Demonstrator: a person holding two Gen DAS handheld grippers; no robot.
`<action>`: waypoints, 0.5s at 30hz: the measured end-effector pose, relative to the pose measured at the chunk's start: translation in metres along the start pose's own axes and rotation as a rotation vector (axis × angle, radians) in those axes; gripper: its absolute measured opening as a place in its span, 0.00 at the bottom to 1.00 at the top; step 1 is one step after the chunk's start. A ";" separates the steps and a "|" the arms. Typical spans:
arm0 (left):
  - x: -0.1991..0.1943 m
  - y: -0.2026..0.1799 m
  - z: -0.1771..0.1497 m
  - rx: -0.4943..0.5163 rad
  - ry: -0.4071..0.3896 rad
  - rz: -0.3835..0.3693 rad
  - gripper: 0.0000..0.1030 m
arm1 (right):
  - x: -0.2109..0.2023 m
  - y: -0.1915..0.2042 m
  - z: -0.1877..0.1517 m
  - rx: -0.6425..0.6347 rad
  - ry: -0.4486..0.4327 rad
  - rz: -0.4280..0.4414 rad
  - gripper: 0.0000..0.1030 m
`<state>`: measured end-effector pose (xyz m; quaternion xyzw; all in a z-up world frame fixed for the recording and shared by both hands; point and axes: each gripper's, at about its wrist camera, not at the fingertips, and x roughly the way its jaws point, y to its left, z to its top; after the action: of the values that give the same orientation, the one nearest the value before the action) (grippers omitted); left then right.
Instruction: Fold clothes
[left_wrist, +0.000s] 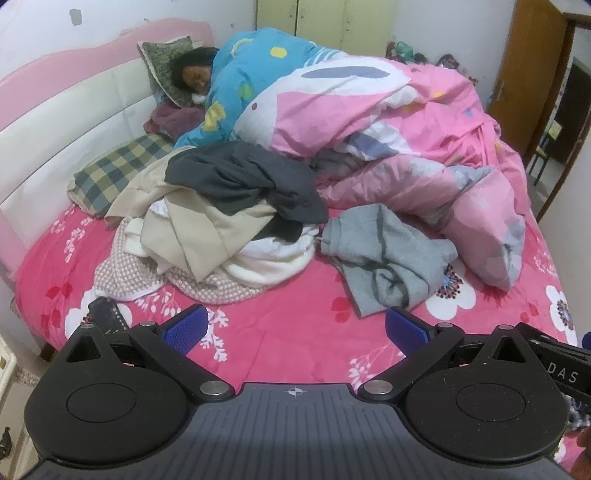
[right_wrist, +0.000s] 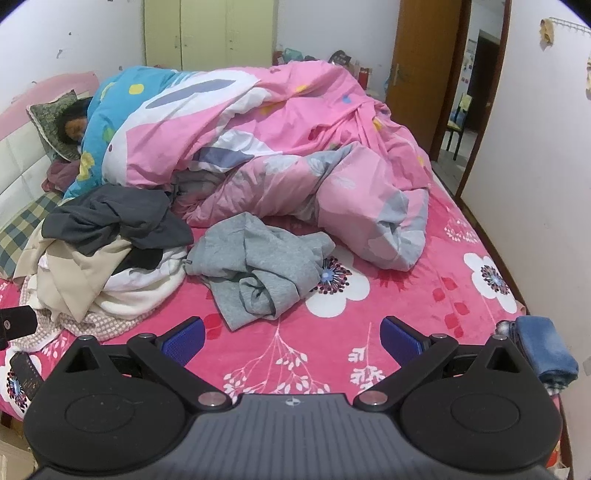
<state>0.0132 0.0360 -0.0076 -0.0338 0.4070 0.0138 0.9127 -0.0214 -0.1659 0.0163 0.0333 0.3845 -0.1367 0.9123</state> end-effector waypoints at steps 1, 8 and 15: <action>0.001 -0.001 0.000 0.003 0.002 -0.001 1.00 | 0.001 0.000 0.001 0.001 0.000 -0.001 1.00; 0.005 -0.002 0.003 0.021 0.008 -0.010 1.00 | 0.005 0.003 0.006 0.009 0.000 -0.008 1.00; 0.011 0.002 0.008 0.021 0.006 -0.016 1.00 | 0.010 0.007 0.011 0.012 -0.001 -0.012 1.00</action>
<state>0.0263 0.0386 -0.0104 -0.0275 0.4095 0.0021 0.9119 -0.0052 -0.1628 0.0169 0.0366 0.3835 -0.1443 0.9115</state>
